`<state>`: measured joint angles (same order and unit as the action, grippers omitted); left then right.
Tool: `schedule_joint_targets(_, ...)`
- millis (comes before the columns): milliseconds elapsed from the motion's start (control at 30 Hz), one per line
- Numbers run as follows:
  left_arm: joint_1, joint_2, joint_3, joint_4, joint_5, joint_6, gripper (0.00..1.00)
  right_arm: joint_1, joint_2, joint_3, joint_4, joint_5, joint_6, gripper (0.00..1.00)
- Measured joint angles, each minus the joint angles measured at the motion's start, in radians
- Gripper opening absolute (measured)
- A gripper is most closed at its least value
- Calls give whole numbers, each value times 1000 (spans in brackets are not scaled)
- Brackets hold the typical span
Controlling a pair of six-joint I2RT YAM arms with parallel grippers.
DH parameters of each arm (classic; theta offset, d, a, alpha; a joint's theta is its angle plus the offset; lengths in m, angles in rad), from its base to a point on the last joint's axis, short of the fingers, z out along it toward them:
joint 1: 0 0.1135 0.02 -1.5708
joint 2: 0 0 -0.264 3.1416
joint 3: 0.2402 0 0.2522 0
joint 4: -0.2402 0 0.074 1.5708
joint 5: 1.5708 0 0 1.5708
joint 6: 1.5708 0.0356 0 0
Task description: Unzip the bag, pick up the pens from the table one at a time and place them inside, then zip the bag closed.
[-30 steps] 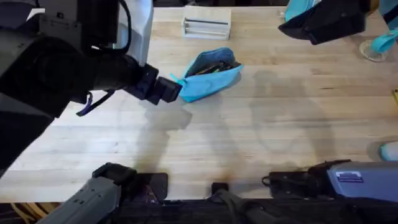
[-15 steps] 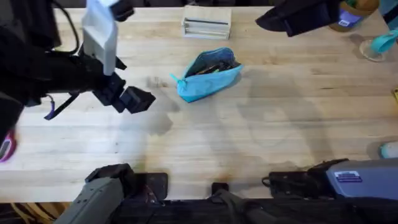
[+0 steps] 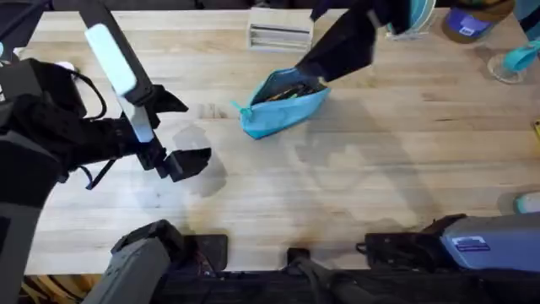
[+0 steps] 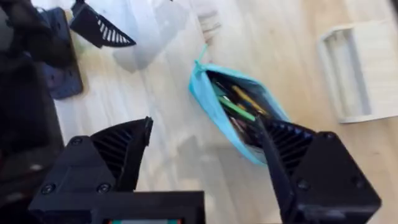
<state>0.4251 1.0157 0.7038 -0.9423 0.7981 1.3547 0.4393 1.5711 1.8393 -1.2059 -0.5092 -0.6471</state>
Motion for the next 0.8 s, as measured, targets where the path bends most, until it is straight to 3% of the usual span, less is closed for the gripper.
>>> schedule_joint_targets(267,1,19,-17,38,31,44,993,127,11,-181,197,93,274,997)
schedule_joint_targets(633,1,101,-17,75,52,62,993,236,25,-207,265,105,345,997)
schedule_joint_targets(800,1,249,-18,80,131,162,994,262,148,-207,289,106,358,997)
